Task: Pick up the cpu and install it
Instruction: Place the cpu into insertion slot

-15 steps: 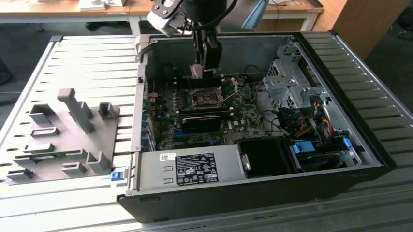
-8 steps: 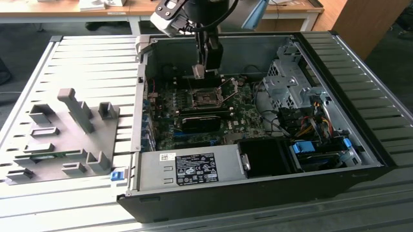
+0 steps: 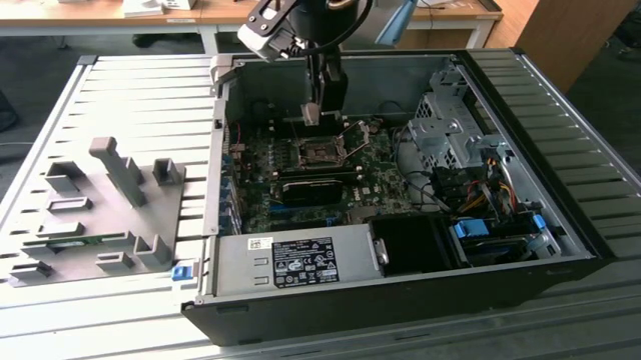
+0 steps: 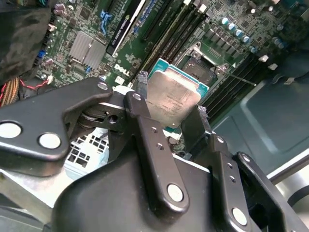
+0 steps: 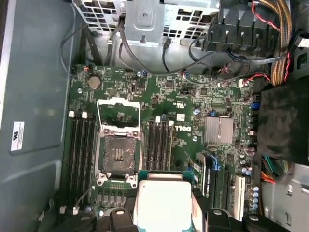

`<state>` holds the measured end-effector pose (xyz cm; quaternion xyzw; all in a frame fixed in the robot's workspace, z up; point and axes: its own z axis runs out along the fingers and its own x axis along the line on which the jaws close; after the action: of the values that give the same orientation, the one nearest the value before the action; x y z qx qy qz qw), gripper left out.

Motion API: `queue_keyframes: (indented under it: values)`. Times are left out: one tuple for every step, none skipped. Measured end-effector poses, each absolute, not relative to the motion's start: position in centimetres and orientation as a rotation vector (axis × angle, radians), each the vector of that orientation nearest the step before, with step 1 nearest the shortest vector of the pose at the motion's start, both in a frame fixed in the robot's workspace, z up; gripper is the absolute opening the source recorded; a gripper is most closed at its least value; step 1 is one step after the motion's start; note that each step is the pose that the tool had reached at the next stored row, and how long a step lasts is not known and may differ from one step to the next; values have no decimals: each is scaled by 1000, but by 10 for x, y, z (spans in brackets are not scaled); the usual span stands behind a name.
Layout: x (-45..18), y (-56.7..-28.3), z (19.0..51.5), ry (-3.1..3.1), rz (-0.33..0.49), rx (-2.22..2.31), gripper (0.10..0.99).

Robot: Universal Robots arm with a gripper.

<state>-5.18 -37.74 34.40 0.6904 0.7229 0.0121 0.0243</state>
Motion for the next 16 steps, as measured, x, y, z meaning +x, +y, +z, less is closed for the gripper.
queue_keyframes:
  values:
    - [-52,-377,343,2233,36,2138,525]
    - [-52,-377,342,2232,36,2139,525]
    - [-52,-377,341,2232,36,2139,525]
    - [-51,-377,340,2232,35,2139,525]
    - [-51,-377,339,2232,35,2139,525]
    - [-50,-377,338,2232,36,2139,525]
    - [-50,-376,338,2232,37,2140,525]
    - [-49,-376,337,2233,38,2140,525]
    - [-49,-376,336,2233,39,2141,525]
    - [-48,-375,335,2233,39,2141,525]
    - [-48,-374,334,2233,39,2141,525]
    - [-47,-373,333,2233,39,2141,525]
    - [-47,-372,332,2233,39,2141,525]
    - [-46,-371,331,2233,39,2141,525]
    - [-46,-369,331,2233,40,2141,525]
    - [-46,-368,330,2233,40,2141,525]
